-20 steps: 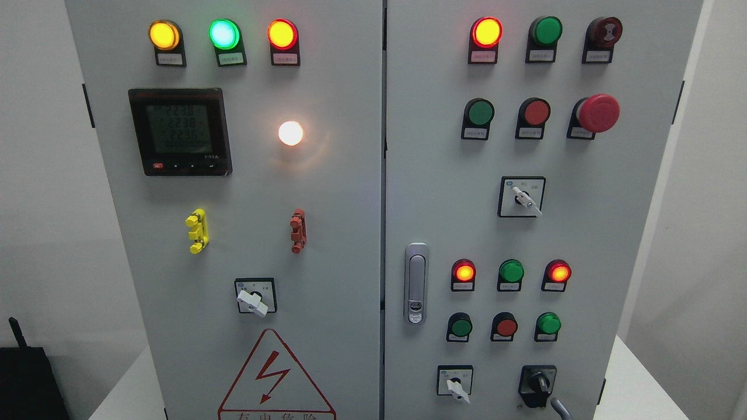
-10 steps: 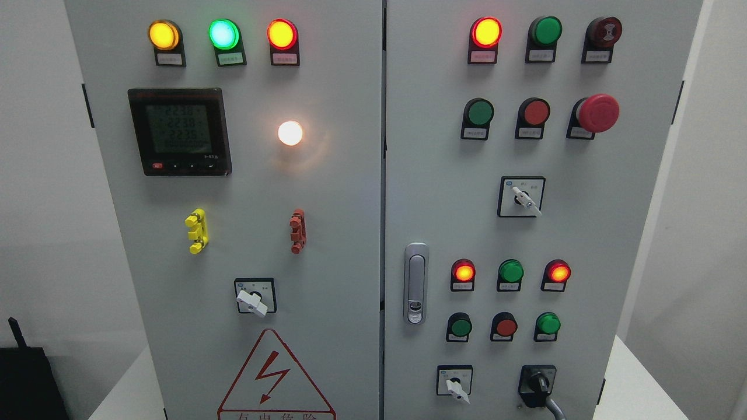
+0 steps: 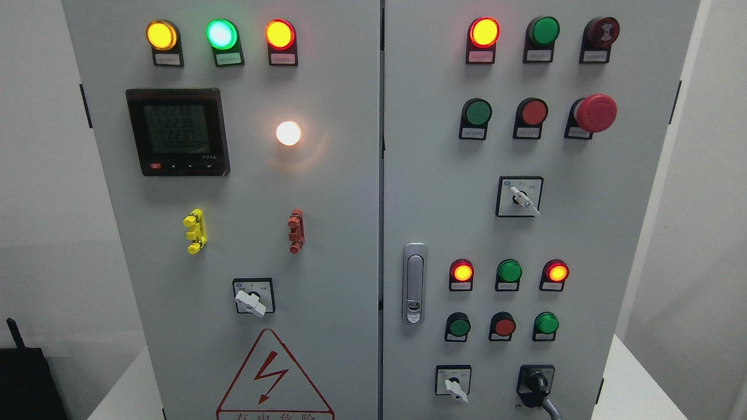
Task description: Trip black knob to open circuit
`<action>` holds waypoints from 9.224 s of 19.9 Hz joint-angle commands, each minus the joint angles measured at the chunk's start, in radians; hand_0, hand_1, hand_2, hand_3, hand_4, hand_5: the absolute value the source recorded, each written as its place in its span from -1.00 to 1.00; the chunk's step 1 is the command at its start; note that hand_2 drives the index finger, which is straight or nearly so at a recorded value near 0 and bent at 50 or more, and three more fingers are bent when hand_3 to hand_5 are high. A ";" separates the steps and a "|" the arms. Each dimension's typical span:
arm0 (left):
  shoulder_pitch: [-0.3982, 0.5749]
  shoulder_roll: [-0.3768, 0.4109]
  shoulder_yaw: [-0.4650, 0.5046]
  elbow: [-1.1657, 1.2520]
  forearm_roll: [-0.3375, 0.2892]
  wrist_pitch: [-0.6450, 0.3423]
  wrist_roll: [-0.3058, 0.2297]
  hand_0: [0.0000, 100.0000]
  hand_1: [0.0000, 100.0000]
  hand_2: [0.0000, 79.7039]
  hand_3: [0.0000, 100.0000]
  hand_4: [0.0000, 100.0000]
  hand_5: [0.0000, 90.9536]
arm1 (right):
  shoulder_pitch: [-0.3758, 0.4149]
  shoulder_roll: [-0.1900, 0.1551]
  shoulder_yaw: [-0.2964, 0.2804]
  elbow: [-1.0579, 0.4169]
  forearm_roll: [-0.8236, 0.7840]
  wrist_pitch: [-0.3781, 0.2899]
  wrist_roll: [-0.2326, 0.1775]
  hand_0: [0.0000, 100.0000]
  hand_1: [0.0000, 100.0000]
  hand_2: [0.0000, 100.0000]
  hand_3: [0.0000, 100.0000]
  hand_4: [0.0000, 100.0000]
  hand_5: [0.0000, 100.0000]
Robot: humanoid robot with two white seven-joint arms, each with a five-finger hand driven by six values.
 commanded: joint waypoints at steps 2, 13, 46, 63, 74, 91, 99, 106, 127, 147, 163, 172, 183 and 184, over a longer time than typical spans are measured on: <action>0.000 0.000 0.000 0.000 -0.023 -0.001 -0.001 -0.76 -0.22 -1.00 -1.00 -1.00 -1.00 | -0.003 0.002 -0.004 -0.003 0.000 0.001 -0.001 -1.00 -1.00 -1.00 1.00 1.00 1.00; 0.000 0.000 0.000 0.000 -0.023 -0.001 -0.001 -0.76 -0.22 -1.00 -1.00 -1.00 -1.00 | 0.000 0.003 0.016 -0.011 0.000 0.001 -0.001 -1.00 -1.00 -1.00 1.00 1.00 1.00; 0.000 0.000 0.000 0.000 -0.023 0.001 -0.001 -0.76 -0.22 -1.00 -1.00 -1.00 -1.00 | -0.002 0.008 0.047 -0.013 -0.001 0.015 -0.001 -1.00 -1.00 -1.00 1.00 1.00 1.00; 0.000 0.000 0.000 0.000 -0.023 -0.001 -0.001 -0.76 -0.22 -1.00 -1.00 -1.00 -1.00 | -0.008 0.008 0.047 -0.013 -0.001 0.013 -0.001 -1.00 -1.00 -1.00 1.00 1.00 1.00; 0.000 0.000 0.000 0.000 -0.023 0.001 -0.001 -0.76 -0.22 -1.00 -1.00 -1.00 -1.00 | -0.006 0.008 0.045 -0.013 -0.001 0.013 -0.001 -1.00 -1.00 -1.00 1.00 1.00 1.00; 0.000 0.000 0.000 0.000 -0.023 0.001 -0.001 -0.76 -0.22 -1.00 -1.00 -1.00 -1.00 | 0.000 0.005 0.041 -0.013 -0.001 0.009 -0.001 -1.00 -1.00 -1.00 1.00 1.00 1.00; 0.000 0.000 0.000 0.000 -0.023 -0.001 -0.001 -0.76 -0.22 -1.00 -1.00 -1.00 -1.00 | 0.004 0.002 0.033 -0.008 -0.001 0.007 -0.001 -1.00 -1.00 -1.00 1.00 1.00 1.00; 0.000 0.000 0.000 0.000 -0.023 -0.001 -0.001 -0.76 -0.22 -1.00 -1.00 -1.00 -1.00 | 0.004 0.000 0.027 -0.007 -0.001 0.006 0.000 -1.00 -1.00 -1.00 1.00 1.00 1.00; 0.000 0.000 0.000 0.000 -0.023 -0.001 -0.001 -0.76 -0.22 -1.00 -1.00 -1.00 -1.00 | 0.004 -0.003 -0.009 -0.002 -0.003 0.004 0.002 -1.00 -1.00 -1.00 1.00 1.00 1.00; 0.000 0.000 0.000 0.000 -0.023 0.001 -0.001 -0.76 -0.22 -1.00 -1.00 -1.00 -1.00 | 0.004 -0.014 -0.032 -0.003 -0.004 0.004 0.008 -1.00 -1.00 -1.00 1.00 1.00 1.00; 0.000 0.000 0.000 0.000 -0.023 0.001 -0.001 -0.76 -0.22 -1.00 -1.00 -1.00 -1.00 | 0.009 -0.014 -0.032 -0.016 -0.004 0.004 0.006 -1.00 -1.00 -1.00 1.00 1.00 1.00; 0.000 0.000 0.000 0.000 -0.023 -0.001 -0.001 -0.76 -0.22 -1.00 -1.00 -1.00 -1.00 | 0.082 -0.006 -0.029 -0.077 -0.009 0.003 0.000 -1.00 -1.00 -1.00 1.00 1.00 1.00; 0.000 0.000 0.000 0.000 -0.023 0.001 -0.001 -0.76 -0.22 -1.00 -1.00 -1.00 -1.00 | 0.201 -0.006 -0.013 -0.172 -0.039 0.001 0.003 -1.00 -1.00 -1.00 1.00 0.99 0.91; 0.000 0.000 0.000 0.000 -0.023 -0.001 -0.001 -0.76 -0.22 -1.00 -1.00 -1.00 -1.00 | 0.208 -0.006 -0.012 -0.180 -0.052 0.001 0.003 -1.00 -1.00 -1.00 1.00 0.96 0.87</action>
